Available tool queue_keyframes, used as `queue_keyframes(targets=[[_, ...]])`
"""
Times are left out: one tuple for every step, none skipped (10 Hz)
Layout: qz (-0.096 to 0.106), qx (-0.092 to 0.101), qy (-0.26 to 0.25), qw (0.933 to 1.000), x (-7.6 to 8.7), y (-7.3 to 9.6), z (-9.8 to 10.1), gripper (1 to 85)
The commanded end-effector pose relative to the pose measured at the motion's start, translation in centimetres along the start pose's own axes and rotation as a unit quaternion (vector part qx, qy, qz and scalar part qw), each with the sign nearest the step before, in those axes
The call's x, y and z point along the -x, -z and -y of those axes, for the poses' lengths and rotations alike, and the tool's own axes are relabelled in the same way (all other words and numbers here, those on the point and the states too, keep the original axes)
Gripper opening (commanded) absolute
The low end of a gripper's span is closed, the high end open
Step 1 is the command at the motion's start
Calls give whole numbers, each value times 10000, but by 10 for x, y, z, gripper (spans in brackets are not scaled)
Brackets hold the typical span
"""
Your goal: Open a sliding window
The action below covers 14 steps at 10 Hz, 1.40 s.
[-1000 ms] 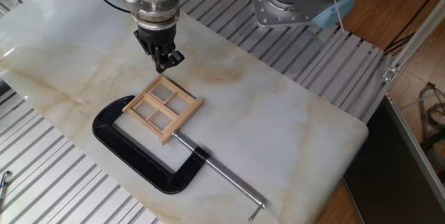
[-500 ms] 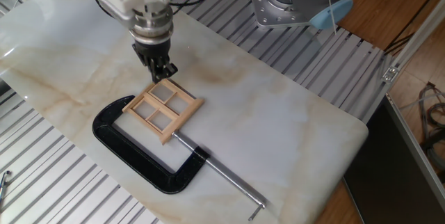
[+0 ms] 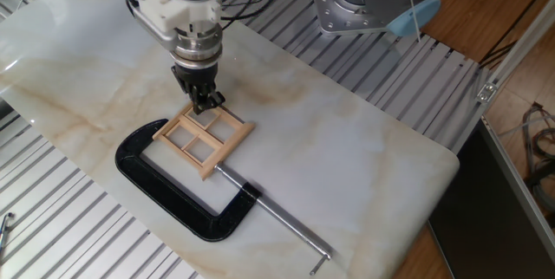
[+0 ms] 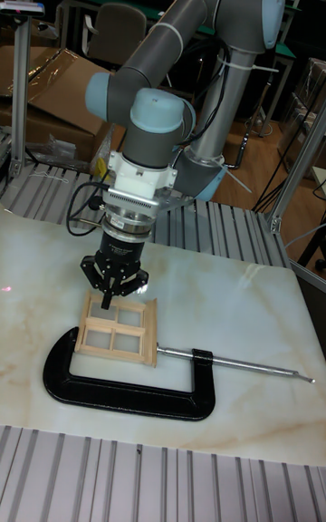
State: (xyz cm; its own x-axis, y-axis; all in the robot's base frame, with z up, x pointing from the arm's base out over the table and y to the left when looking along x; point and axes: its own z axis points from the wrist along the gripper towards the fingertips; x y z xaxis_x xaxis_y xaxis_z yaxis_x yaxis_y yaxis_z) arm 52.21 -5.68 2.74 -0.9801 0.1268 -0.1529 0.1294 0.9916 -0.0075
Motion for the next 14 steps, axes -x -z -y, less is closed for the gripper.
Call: queue_keyframes(targets=[[63, 52, -129, 9999, -1, -6, -6, 7], [71, -8, -89, 9999, 0, -6, -3, 7], [67, 22, -117, 9999, -1, -6, -5, 7], [82, 24, -132, 9999, -1, -6, -6, 7], [114, 22, -169, 9998, -1, -8, -9, 7], [144, -19, -192, 9997, -1, -9, -10, 7], [137, -28, -198, 9997, -2, -9, -11, 7], [130, -29, -198, 9997, -2, -9, -11, 7], [137, -28, -206, 9997, -3, -9, -12, 7], [155, -40, -219, 9996, -3, -9, -13, 7], [159, -71, -175, 9997, -3, -9, -11, 7], [141, -58, -147, 9998, -2, -9, -10, 7], [129, -84, -121, 9998, -2, -8, -8, 7], [112, -133, -53, 9998, -1, -7, -3, 7]])
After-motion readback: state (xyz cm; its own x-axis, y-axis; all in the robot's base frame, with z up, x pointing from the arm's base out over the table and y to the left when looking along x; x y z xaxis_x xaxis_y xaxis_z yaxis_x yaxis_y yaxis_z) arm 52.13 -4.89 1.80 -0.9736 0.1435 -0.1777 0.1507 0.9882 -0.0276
